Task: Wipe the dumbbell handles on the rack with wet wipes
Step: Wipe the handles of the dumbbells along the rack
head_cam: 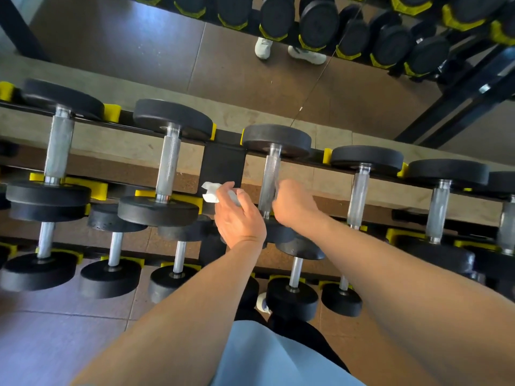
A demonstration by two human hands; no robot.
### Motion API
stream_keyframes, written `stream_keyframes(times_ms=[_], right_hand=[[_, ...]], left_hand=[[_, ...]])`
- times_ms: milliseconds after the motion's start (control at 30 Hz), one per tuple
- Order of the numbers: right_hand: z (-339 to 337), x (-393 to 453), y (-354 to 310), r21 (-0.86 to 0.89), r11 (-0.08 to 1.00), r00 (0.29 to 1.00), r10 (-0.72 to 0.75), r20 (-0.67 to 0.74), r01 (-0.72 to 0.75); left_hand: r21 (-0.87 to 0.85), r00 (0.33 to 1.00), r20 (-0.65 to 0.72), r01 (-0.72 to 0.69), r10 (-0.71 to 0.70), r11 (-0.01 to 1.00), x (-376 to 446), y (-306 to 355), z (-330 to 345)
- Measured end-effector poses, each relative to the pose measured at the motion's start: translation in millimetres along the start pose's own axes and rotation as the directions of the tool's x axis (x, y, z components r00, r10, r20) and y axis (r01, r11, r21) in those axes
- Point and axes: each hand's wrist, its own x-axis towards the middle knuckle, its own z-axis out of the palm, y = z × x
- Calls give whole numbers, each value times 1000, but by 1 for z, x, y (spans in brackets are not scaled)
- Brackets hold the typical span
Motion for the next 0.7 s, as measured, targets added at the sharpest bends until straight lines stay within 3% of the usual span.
stream_keyframes(times_ms=[67,133,167,233,300,333,400,433,500,567,633,700], right_hand=[[-3,-11,14,-183,975,980,-98,171,129],[-16,-16,28,-86,976,960,-180,214,202],[-23,-15,31,13,979,963,-204,176,204],[-32,-6,35,141,958,968,-238,-82,248],[-29,6,36,91,900,864,-374,-337,425],[-23,12,37,1,847,799,-500,-334,531],[-6,23,46,-226,703,700,-706,-110,674],[3,28,54,-281,651,679,-734,4,705],[12,28,68,-194,633,659,-743,118,749],[13,16,71,75,705,691,-706,154,705],[13,5,70,300,792,782,-595,186,531],[11,2,67,412,834,856,-476,200,367]], left_hand=[[-3,1000,4,10,-10,1000,1,0,0],[0,1000,6,14,-14,1000,0,0,0],[-5,1000,5,15,-15,1000,-1,0,0],[-19,1000,3,21,-21,1000,0,0,0],[-14,1000,2,23,-23,1000,1,-1,2],[-7,1000,7,23,-23,1000,1,-1,2],[-8,1000,13,28,-28,1000,0,-2,1],[-14,1000,10,26,-26,1000,1,-3,1],[-20,1000,-1,18,-18,1000,1,-3,2],[-9,1000,-6,15,-15,1000,1,-3,1],[8,1000,-2,16,-16,1000,1,-3,2],[11,1000,-3,22,-22,1000,0,-3,1]])
